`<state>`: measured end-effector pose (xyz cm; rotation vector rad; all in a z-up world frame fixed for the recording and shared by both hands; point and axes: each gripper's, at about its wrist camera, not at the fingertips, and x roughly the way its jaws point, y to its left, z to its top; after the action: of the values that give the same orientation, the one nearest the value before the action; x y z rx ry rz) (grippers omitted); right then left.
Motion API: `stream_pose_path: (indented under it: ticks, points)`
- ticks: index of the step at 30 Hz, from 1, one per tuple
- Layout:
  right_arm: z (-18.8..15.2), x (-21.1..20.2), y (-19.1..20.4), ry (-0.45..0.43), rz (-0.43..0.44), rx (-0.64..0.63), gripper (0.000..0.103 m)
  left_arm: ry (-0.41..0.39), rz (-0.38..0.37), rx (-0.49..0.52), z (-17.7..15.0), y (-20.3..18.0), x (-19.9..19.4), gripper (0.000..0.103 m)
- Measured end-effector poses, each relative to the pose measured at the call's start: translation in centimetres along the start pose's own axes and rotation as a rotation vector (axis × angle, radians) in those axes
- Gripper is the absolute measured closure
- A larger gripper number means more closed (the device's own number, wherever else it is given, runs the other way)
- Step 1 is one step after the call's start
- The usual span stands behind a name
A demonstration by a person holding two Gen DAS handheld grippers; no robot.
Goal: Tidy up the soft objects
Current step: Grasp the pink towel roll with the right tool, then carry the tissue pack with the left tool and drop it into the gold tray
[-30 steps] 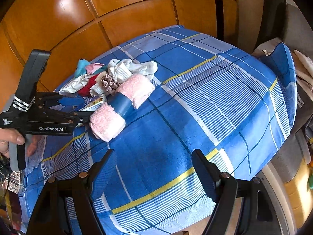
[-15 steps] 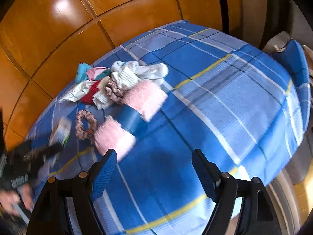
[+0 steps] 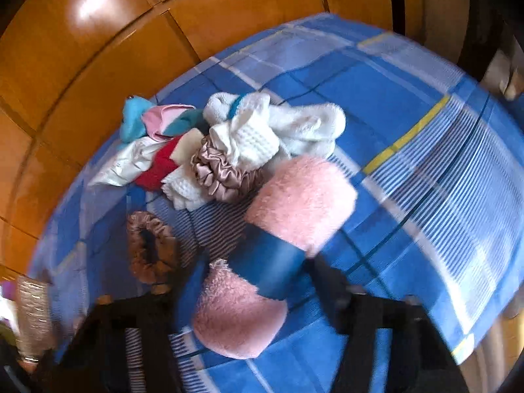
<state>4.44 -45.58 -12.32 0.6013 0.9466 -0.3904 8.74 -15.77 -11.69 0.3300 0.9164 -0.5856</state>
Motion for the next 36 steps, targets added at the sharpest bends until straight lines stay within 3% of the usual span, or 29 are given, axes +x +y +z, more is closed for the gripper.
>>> stream_pose_path:
  ticks: [6,8,15,22,29,32,36]
  points:
    - [-2.7,-1.1,4.0,0.041,0.08,-0.19,0.065,-0.013,0.02,0.003,-0.6,-0.3,0.9,0.043]
    - [-4.3,-1.0,5.2,0.071,0.095,-0.25,0.065,-0.014,-0.005,-0.043,-0.7,0.3,1.0,0.048]
    - [-5.5,-0.8,5.3,0.067,0.099,-0.204,0.064,-0.005,-0.018,-0.062,0.0,0.6,0.6,0.051]
    - [-5.5,-0.7,5.7,0.047,0.067,-0.243,0.064,-0.088,-0.058,-0.163,4.3,3.1,-3.4,0.051]
    - [-5.7,-0.7,6.0,0.034,0.056,-0.267,0.064,-0.21,-0.011,-0.335,8.9,11.4,-10.3,0.051]
    - [-5.8,-0.6,6.4,0.033,0.037,-0.275,0.064,-0.261,0.047,-0.444,8.3,16.9,-14.2,0.051]
    - [-5.9,-0.5,6.6,0.025,0.025,-0.282,0.064,-0.317,0.178,-0.553,5.1,23.7,-18.8,0.051]
